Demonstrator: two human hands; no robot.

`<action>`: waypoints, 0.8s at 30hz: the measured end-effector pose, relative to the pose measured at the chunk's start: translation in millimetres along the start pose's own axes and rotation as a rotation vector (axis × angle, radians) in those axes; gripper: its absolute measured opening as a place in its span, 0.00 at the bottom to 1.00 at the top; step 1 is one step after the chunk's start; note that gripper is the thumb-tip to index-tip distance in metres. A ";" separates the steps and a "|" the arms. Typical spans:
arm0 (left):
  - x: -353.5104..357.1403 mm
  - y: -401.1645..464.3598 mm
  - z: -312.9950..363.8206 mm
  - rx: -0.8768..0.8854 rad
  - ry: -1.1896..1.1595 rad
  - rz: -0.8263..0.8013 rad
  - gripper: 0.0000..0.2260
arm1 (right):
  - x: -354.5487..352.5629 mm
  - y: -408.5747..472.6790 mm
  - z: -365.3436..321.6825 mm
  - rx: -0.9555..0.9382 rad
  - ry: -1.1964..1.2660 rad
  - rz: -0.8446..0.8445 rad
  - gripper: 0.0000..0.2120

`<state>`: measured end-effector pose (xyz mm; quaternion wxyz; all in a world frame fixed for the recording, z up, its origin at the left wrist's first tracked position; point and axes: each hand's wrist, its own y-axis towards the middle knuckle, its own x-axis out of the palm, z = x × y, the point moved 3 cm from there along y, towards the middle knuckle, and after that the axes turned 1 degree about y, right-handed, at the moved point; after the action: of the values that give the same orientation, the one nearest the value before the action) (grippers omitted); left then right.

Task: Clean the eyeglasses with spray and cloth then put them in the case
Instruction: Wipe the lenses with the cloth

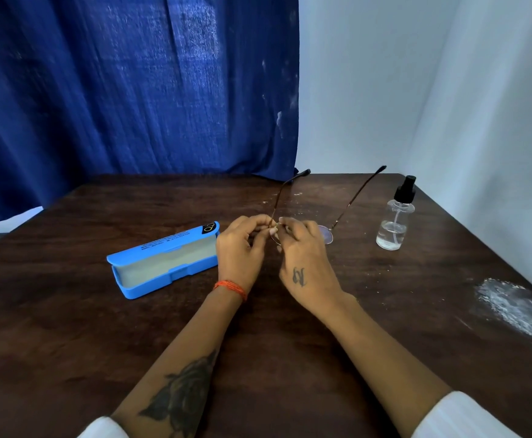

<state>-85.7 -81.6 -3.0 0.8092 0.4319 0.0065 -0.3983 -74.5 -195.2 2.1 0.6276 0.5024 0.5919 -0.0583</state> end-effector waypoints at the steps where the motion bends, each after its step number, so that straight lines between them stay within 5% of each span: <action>1: 0.3 -0.1 -0.4 -0.009 -0.006 0.001 0.09 | 0.1 0.2 1.2 -0.008 0.023 0.001 0.21; 7: 0.1 0.5 -0.9 -0.038 -0.021 0.016 0.08 | -10.4 -3.1 3.0 0.013 0.173 0.153 0.12; 15: -2.3 1.4 2.7 0.037 0.007 -0.003 0.08 | -8.3 -4.0 -6.2 0.022 -0.168 0.043 0.17; 20: -0.3 -0.2 2.4 0.057 0.049 -0.021 0.09 | 0.1 -0.5 -0.9 -0.003 -0.036 -0.006 0.21; 24: -1.1 -0.2 1.9 0.011 0.007 0.009 0.07 | -4.4 0.5 2.4 0.012 0.135 0.093 0.15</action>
<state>-87.2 -82.3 -1.5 0.8085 0.4380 0.0053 -0.3931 -73.8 -199.0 5.4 0.5854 0.5359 0.6084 0.0012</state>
